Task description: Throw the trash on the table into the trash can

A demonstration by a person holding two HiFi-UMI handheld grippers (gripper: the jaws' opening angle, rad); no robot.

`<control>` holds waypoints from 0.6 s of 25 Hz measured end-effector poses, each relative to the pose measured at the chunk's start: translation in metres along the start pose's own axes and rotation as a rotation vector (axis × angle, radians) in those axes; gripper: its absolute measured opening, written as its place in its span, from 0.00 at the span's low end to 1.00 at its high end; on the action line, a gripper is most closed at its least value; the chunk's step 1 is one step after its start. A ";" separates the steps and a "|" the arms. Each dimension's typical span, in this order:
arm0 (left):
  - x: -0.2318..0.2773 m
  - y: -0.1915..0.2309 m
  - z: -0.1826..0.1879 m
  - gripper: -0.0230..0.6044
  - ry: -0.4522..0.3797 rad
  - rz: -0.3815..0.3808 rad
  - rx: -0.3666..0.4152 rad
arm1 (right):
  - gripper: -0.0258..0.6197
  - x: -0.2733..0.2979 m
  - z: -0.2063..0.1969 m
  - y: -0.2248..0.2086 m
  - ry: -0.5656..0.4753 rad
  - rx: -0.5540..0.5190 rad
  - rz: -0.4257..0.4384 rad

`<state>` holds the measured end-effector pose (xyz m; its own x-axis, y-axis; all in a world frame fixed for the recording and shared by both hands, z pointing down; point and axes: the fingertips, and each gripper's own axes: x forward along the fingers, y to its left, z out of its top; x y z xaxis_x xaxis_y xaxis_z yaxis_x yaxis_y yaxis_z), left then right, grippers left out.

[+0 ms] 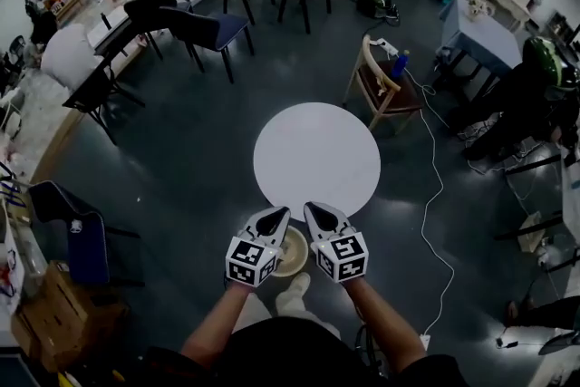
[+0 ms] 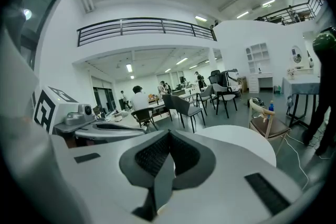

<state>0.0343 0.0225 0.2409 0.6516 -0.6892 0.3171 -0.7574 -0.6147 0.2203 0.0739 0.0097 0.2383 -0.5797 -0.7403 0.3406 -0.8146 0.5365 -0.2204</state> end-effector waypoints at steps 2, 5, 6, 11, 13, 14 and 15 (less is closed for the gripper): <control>-0.003 0.000 0.013 0.06 -0.027 0.008 0.000 | 0.07 -0.004 0.010 0.004 -0.017 -0.006 -0.002; -0.014 -0.004 0.032 0.06 -0.061 0.000 0.021 | 0.07 -0.010 0.024 0.013 -0.049 -0.013 -0.004; -0.020 -0.005 0.036 0.06 -0.072 -0.002 0.020 | 0.07 -0.012 0.027 0.017 -0.060 -0.014 -0.002; -0.060 -0.007 0.047 0.06 -0.109 0.001 0.025 | 0.07 -0.028 0.035 0.045 -0.093 -0.031 -0.005; -0.080 -0.007 0.047 0.06 -0.115 0.004 0.037 | 0.07 -0.034 0.037 0.062 -0.105 -0.035 -0.008; -0.091 -0.007 0.047 0.06 -0.119 0.006 0.040 | 0.07 -0.036 0.037 0.071 -0.111 -0.040 -0.008; -0.101 -0.007 0.045 0.06 -0.122 0.010 0.042 | 0.07 -0.040 0.037 0.081 -0.117 -0.047 -0.008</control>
<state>-0.0248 0.0791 0.1655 0.6466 -0.7352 0.2037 -0.7629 -0.6216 0.1780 0.0305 0.0673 0.1727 -0.5740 -0.7851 0.2327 -0.8188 0.5469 -0.1746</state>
